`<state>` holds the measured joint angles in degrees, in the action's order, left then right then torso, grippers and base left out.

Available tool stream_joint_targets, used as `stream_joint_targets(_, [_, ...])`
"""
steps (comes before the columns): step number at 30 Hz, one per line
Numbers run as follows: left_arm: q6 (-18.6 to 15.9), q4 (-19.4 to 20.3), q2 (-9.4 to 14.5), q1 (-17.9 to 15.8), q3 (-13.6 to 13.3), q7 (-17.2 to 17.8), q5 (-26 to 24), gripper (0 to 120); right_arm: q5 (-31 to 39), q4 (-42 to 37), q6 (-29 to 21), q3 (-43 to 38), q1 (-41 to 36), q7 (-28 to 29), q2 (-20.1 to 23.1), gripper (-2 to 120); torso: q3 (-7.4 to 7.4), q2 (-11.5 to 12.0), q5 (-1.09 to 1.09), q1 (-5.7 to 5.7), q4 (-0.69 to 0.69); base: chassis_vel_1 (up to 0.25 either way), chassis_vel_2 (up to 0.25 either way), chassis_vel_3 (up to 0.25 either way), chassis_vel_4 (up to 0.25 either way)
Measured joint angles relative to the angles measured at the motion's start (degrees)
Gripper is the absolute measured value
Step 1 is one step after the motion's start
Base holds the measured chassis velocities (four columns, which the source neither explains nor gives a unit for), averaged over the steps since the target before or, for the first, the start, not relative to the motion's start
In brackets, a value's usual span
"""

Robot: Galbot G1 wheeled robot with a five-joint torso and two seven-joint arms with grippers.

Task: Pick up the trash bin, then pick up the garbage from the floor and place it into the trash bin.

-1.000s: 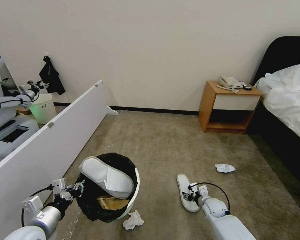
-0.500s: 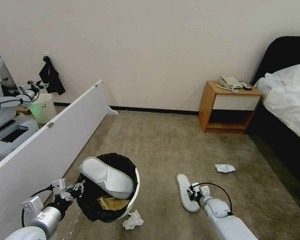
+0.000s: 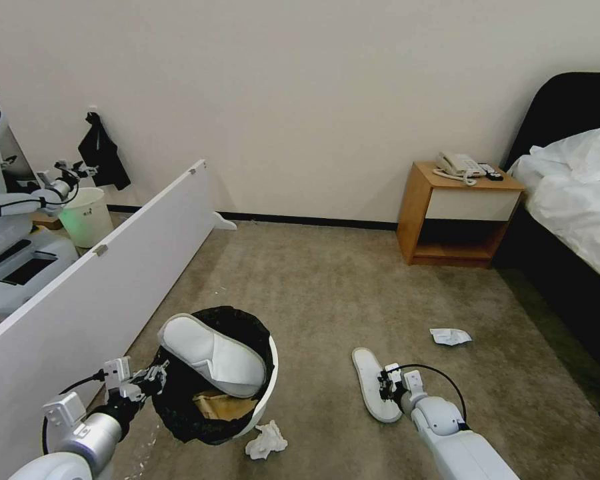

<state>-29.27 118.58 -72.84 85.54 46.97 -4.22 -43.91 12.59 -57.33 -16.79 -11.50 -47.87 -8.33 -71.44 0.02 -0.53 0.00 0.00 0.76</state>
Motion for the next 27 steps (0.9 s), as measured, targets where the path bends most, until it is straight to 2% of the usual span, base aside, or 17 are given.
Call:
stream_joint_targets(6, [0.0,0.0,0.0,-0.1,0.0,0.0,-0.1,4,0.0,0.2,0.1,0.0,0.0,0.0,-0.2,0,0.00,0.0,0.00,0.00,0.00,0.000,0.000,0.000,0.000])
stream_joint_targets(7, [0.0,0.0,0.0,-0.2,0.0,0.0,-0.1,4,0.0,0.3,0.1,0.0,0.0,0.0,-0.2,5,0.00,0.0,0.00,0.00,0.00,0.000,0.000,0.000,0.000])
stream_joint_targets(8, [0.0,0.0,0.0,-0.2,0.0,0.0,-0.1,4,0.0,0.3,0.1,0.0,0.0,0.0,-0.2,5,0.00,0.0,0.00,0.00,0.00,0.000,0.000,0.000,0.000])
stream_joint_targets(9, [0.0,-0.1,0.0,-0.2,0.0,0.0,-0.1,4,0.0,0.5,0.2,0.0,0.0,0.1,-0.3,12,0.00,0.0,0.00,0.00,0.00,0.000,0.000,0.000,0.000])
stream_joint_targets(10, [0.0,-0.1,0.0,-0.2,0.0,0.0,-0.1,4,0.0,0.5,0.2,0.0,0.0,0.1,-0.3,12,0.00,0.0,0.00,0.00,0.00,0.000,0.000,0.000,0.000])
stream_joint_targets(12, [0.1,-0.1,0.0,-0.1,0.0,-0.1,-0.1,4,-0.1,0.9,0.3,0.0,0.0,0.3,-0.5,23,0.00,0.0,0.00,0.00,0.00,0.000,0.000,0.000,0.000])
stream_joint_targets(13, [0.1,-0.1,0.0,-0.1,0.0,-0.1,-0.1,4,-0.1,0.9,0.3,0.0,0.0,0.3,-0.5,23,0.00,0.0,0.00,0.00,0.00,0.000,0.000,0.000,0.000])
stream_joint_targets(15, [0.1,-0.1,-0.1,-0.1,0.0,-0.1,-0.1,4,-0.3,1.2,0.5,0.0,0.1,0.4,-0.7,33,0.00,0.0,0.00,0.00,0.00,0.000,0.000,0.000,0.000])
stream_joint_targets(16, [0.1,-0.1,-0.1,-0.1,0.0,-0.1,-0.1,4,-0.3,1.2,0.5,0.0,0.1,0.4,-0.7,33,0.00,0.0,0.00,0.00,0.00,0.000,0.000,0.000,0.000])
stream_joint_targets(18, [0.1,-0.1,-0.1,0.0,0.0,-0.1,0.0,4,-0.5,1.7,0.7,0.1,0.5,0.4,-1.0,45,0.00,0.0,0.00,0.00,0.00,0.000,0.000,0.000,0.000])
stream_joint_targets(20, [0.1,-0.1,-0.1,0.0,0.0,-0.1,0.0,4,-0.6,1.8,0.7,0.1,0.6,0.4,-1.1,48,0.00,0.0,0.00,0.00,0.00,0.000,0.000,0.000,0.000])
stream_joint_targets(23, [0.1,0.0,-0.2,0.1,-0.1,-0.1,0.1,4,-0.7,2.3,0.8,0.3,1.2,0.5,-1.5,65,0.00,0.0,0.00,0.00,0.00,0.000,0.000,0.000,0.000])
stream_joint_targets(26, [0.1,0.0,-0.2,0.1,-0.2,-0.1,0.2,4,-1.0,3.0,1.1,0.4,1.6,0.5,-1.7,70,0.00,0.0,0.00,0.00,0.00,0.000,0.000,0.000,0.000])
stream_joint_targets(27, [0.1,0.1,-0.2,0.1,-0.2,-0.1,0.2,4,-1.5,3.9,1.7,0.5,2.1,0.4,-2.0,76,0.00,0.0,0.00,0.00,0.00,0.000,0.000,0.000,0.000])
